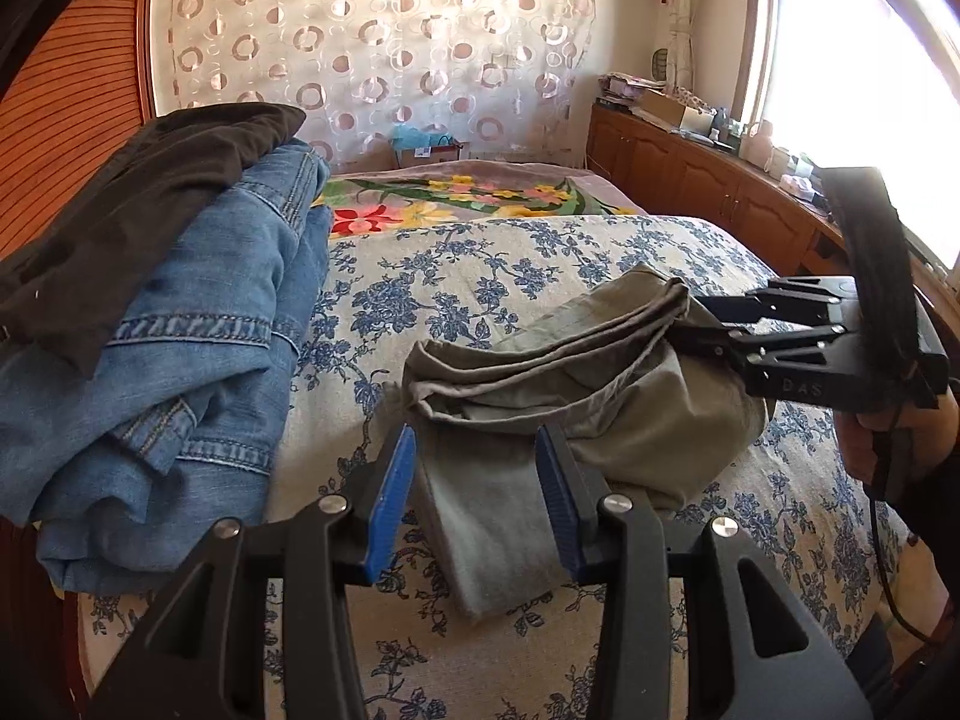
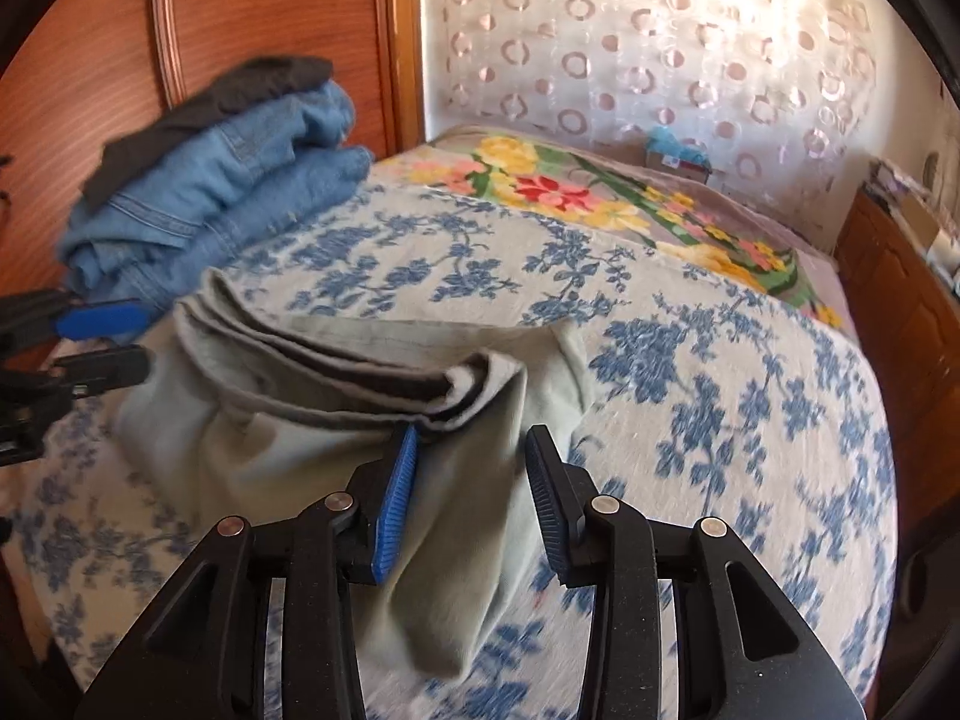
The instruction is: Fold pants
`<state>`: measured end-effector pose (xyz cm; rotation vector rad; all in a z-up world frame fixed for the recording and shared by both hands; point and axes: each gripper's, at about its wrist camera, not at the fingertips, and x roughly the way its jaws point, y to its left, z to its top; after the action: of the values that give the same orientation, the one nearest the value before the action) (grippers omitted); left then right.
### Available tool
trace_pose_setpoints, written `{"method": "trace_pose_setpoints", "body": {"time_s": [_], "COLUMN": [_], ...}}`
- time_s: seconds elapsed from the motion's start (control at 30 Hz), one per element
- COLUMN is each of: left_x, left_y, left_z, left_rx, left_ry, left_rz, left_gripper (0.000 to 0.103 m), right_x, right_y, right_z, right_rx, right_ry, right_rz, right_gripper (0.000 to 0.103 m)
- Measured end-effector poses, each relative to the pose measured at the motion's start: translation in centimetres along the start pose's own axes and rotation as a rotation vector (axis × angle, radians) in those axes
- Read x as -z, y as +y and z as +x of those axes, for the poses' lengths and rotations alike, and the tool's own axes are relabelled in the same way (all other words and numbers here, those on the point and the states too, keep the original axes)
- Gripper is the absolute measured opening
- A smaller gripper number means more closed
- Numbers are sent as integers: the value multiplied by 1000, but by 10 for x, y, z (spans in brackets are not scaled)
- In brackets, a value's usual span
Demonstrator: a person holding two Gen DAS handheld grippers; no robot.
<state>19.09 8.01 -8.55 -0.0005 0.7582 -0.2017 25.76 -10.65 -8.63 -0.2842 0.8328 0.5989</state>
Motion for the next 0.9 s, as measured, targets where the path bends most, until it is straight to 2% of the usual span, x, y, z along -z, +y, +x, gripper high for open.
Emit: {"method": "trace_pose_setpoints", "body": {"time_s": [0.1, 0.2, 0.37, 0.7, 0.9], "left_x": [4, 7, 12, 32, 41], "left_y": [2, 0, -5, -14, -13], "left_z": [0, 1, -1, -10, -6], "left_rx": [3, 9, 21, 41, 36], "left_ry": [4, 14, 26, 45, 73], "left_rz": [-5, -3, 6, 30, 22], "left_gripper": [41, 41, 41, 41, 41], "right_x": [-9, -16, -13, 34, 59], "right_y": [-8, -19, -32, -8, -6], "right_z": [7, 6, -5, -53, -52], "right_rx": [6, 67, 45, -36, -47], "right_ry": [-2, -45, -69, -62, -27], "right_rz": [19, 51, 128, 90, 108], "right_gripper": [37, 37, 37, 37, 37]}}
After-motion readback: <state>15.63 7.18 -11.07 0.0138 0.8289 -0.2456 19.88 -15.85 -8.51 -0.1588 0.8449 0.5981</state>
